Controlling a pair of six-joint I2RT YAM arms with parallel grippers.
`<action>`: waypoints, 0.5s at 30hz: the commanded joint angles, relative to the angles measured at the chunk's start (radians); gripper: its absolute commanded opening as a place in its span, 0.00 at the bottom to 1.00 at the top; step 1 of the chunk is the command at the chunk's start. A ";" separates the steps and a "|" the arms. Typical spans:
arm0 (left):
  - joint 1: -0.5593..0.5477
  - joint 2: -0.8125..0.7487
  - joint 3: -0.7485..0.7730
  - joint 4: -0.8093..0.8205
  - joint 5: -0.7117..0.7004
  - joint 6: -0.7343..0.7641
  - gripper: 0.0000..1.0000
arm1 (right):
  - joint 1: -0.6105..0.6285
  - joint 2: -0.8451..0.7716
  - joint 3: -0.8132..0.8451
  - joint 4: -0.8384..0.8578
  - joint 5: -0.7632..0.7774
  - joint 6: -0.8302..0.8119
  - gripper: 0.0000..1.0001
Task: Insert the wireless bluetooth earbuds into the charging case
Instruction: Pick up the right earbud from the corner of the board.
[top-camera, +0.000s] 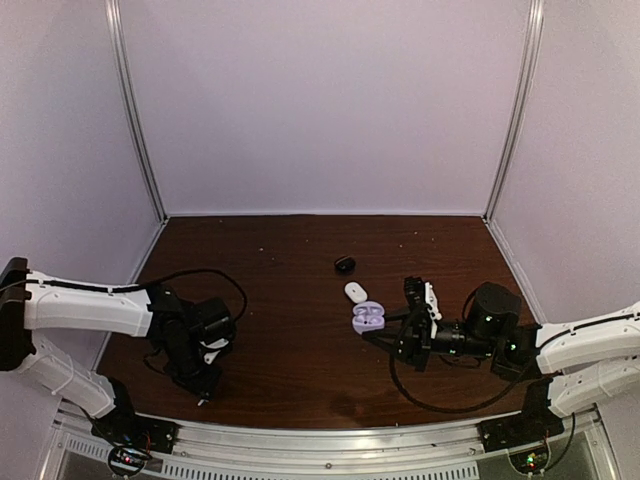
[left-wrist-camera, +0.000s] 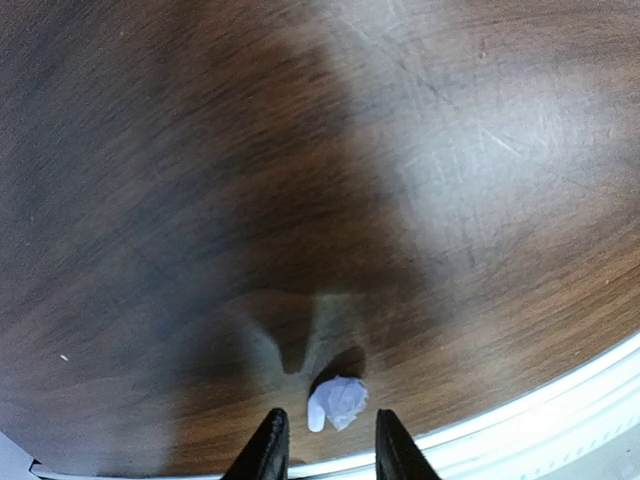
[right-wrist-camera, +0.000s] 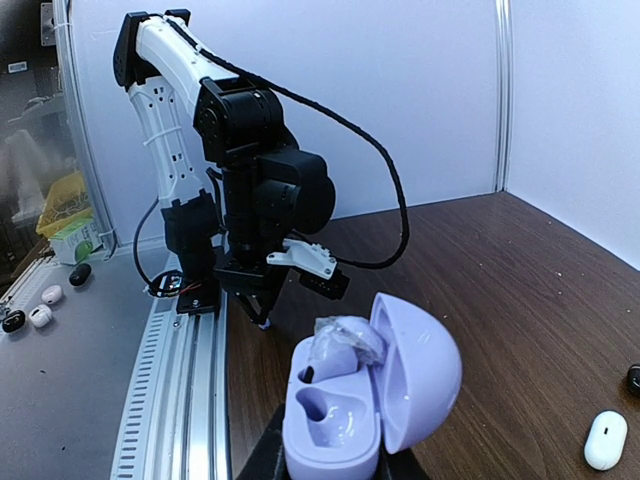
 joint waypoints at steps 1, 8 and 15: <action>-0.012 0.032 0.020 0.020 0.011 0.035 0.30 | -0.002 -0.023 -0.013 0.026 0.007 0.013 0.00; -0.029 0.087 0.027 0.024 0.002 0.040 0.31 | -0.003 -0.021 -0.020 0.036 0.008 0.015 0.00; -0.065 0.145 0.042 0.032 -0.018 0.046 0.24 | -0.002 -0.032 -0.024 0.025 0.014 0.012 0.00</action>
